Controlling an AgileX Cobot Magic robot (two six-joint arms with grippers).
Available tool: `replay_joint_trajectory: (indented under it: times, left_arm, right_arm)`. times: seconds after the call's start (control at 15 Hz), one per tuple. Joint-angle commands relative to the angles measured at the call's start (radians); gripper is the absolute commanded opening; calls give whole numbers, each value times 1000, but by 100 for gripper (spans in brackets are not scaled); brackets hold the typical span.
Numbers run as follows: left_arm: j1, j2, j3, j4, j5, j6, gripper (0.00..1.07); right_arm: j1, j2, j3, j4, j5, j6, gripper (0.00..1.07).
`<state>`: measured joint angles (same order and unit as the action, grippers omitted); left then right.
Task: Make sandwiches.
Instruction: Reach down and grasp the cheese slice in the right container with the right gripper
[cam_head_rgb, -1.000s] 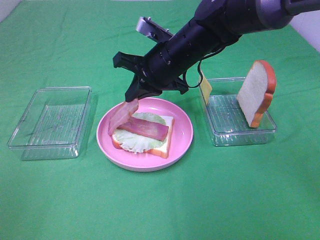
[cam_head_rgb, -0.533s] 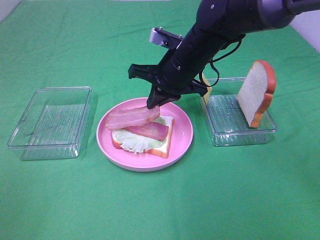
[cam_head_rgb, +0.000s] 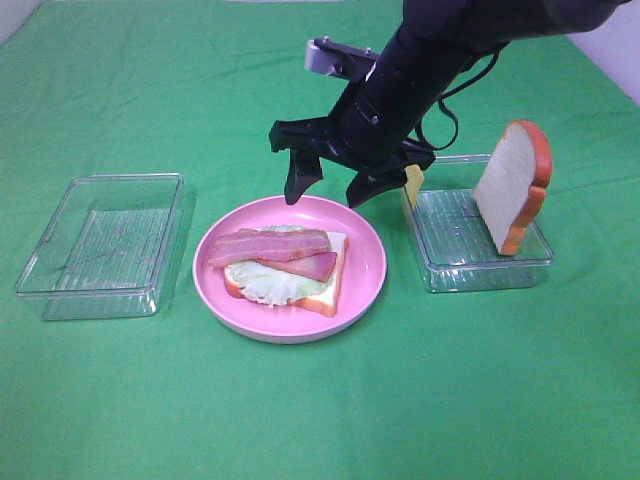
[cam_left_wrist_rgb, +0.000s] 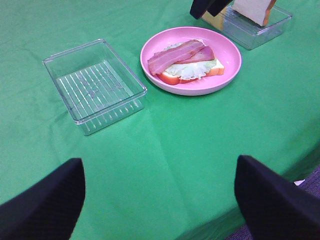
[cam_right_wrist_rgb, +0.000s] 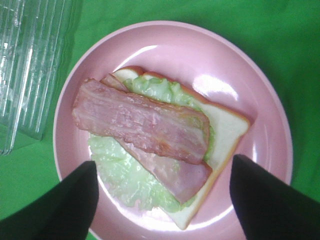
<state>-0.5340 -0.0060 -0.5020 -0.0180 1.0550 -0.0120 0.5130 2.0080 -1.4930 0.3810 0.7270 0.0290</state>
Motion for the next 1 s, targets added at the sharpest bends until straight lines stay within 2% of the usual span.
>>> replay_joint_trajectory:
  times: [0.07,0.2,0.33,0.53,0.67,1.0]
  left_arm:
    - [-2,-20,3,-6,-9,-1,78]
    - [-2,-20,3,-6,-9,-1,78]
    - [-2,-20,3,-6,-9,-1,78]
    - [-2,-20,3,-6,-9,-1,78]
    - [-2,-20,3,-6,-9,-1,78]
    - [-2,-20,3,-6,-9,-1,78]
  right_arm:
    - [-15,-55,-16,-33,64,12,70]
    - [-56,-107,-18,-47,161,12,70]
    - [-91,-125,-64,-146,291,45,69]
    - [-97,-115,-137,-266,319,95,67]
    - [-107,-65,-211,-293,353,115,60]
    - [-118,98,-383,-313,419,113,60]
